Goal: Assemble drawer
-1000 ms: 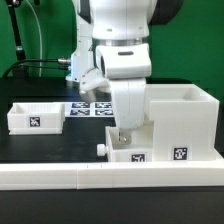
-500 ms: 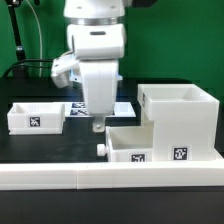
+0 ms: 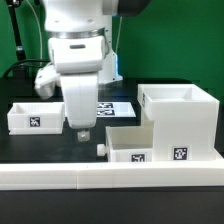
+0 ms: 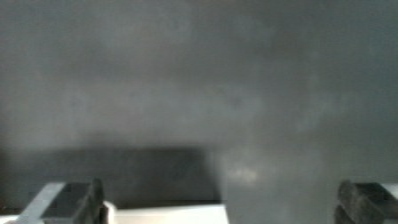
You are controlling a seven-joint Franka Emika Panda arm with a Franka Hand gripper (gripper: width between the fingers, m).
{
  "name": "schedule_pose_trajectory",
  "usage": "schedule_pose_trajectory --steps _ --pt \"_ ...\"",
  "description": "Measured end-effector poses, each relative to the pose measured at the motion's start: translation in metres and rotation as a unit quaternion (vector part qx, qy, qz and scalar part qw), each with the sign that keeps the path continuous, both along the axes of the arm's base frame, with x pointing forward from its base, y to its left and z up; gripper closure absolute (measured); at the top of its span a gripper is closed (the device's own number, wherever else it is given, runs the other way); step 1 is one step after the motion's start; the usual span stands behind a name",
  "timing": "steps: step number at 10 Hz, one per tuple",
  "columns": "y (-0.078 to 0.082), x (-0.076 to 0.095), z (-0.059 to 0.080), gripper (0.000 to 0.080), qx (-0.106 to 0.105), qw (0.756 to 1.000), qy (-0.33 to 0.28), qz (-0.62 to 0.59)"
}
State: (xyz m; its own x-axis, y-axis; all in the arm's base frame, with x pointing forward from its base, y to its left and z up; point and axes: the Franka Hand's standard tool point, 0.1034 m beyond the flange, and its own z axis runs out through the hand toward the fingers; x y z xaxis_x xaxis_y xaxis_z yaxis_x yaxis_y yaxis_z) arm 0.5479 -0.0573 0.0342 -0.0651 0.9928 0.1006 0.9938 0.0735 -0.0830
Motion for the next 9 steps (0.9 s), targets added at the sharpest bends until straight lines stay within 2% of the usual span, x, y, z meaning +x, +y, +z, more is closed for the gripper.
schedule_pose_trajectory --steps 3,4,9 --pt "-0.009 0.004 -0.01 0.015 0.069 0.998 0.013 -0.005" --pt "-0.005 0.005 -0.012 0.015 0.075 0.997 0.013 -0.005" --pt "0.038 0.002 -0.016 0.015 0.072 0.996 0.032 -0.041"
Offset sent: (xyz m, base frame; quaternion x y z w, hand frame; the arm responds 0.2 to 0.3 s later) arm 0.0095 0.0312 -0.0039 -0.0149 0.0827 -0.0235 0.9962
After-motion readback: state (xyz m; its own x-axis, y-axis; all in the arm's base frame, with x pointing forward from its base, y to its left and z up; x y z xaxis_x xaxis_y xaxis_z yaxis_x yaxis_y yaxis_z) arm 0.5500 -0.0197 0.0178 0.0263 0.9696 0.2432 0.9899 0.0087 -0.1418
